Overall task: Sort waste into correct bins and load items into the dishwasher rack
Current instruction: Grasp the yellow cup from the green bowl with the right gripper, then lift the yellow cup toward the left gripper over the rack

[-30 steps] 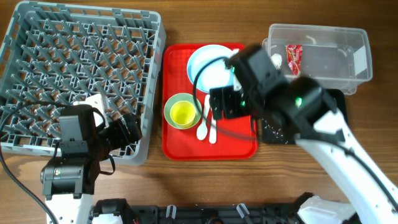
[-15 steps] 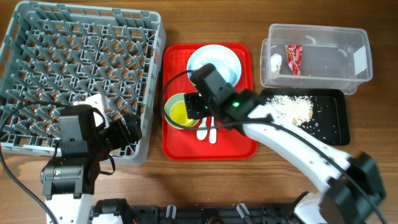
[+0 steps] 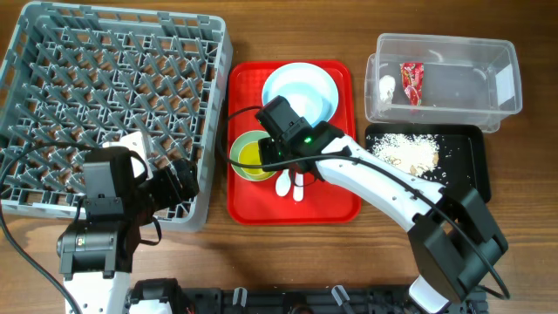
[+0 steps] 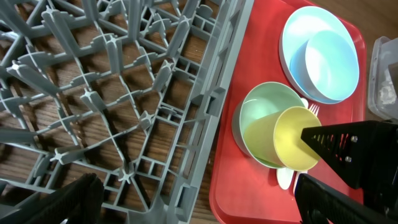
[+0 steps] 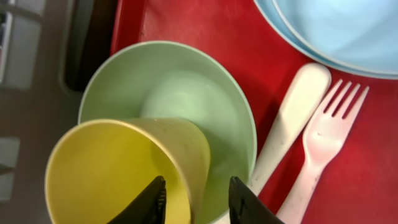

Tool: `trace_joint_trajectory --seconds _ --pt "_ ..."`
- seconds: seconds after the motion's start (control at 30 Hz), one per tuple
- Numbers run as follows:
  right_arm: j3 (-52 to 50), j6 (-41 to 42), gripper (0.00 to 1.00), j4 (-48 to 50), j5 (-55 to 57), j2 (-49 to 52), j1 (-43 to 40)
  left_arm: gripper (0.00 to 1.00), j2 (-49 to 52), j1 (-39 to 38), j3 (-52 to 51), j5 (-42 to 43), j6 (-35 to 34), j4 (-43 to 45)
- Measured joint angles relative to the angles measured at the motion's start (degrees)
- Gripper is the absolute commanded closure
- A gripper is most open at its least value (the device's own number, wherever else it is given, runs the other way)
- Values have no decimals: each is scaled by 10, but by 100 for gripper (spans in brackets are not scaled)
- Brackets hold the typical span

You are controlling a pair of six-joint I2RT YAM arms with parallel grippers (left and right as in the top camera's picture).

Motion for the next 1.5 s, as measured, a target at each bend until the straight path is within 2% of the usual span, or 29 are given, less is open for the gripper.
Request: trace_joint_trajectory --seconds 0.13,0.33,0.7,0.8,0.93,1.13,1.37,1.5 --pt "0 14 77 -18 -5 0 0 0 0 0 0 0 0 0" --pt "0 21 96 -27 -23 1 0 0 0 0 0 0 0 0" --pt "0 23 96 -42 -30 1 -4 0 0 0 0 0 0 0" --pt "4 16 96 -70 -33 -8 -23 0 0 0 0 1 0 0" --pt "18 4 96 -89 -50 -68 -77 0 0 0 0 30 -1 11" --pt "39 -52 96 -88 -178 -178 -168 0 23 0 0 171 -3 76" --pt "40 -130 96 -90 -399 -183 -183 0 100 0 0 415 -4 209" --pt "40 -147 96 -70 -485 -183 -183 0 137 0 0 543 -5 281"
